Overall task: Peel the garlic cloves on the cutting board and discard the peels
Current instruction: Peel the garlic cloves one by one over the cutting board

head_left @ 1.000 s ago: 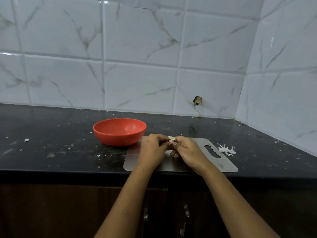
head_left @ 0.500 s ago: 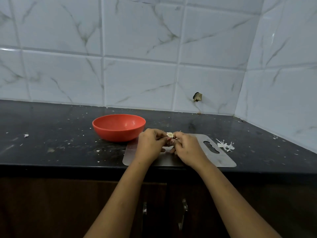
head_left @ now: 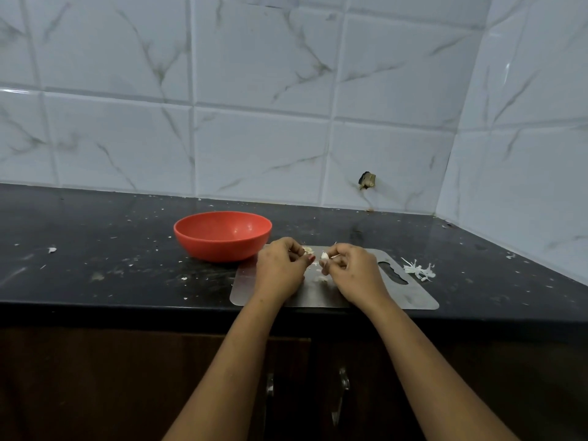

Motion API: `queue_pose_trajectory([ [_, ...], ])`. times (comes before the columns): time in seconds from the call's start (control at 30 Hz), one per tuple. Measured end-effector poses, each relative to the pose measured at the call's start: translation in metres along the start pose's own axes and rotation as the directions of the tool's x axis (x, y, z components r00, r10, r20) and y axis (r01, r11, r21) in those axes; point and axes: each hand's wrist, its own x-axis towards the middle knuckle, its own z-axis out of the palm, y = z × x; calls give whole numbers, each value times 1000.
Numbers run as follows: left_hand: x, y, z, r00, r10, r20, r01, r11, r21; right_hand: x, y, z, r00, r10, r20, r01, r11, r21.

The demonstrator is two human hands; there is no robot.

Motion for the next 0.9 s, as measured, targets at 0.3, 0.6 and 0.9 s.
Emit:
queue_pose_trajectory([
  [0.3,3,-2,1,997,-30,67,26,997,70,0,-4,3,992,-30,123,57,975,-215],
  [0.6,3,-1,0,995,-49,90,42,996,79,0,-4,4,994,-23,106,48,970,-238],
  [0.9,1,0,0,995,-70,77,70,998,7,-1,-7,2,992,-33,122,54,984,-171],
])
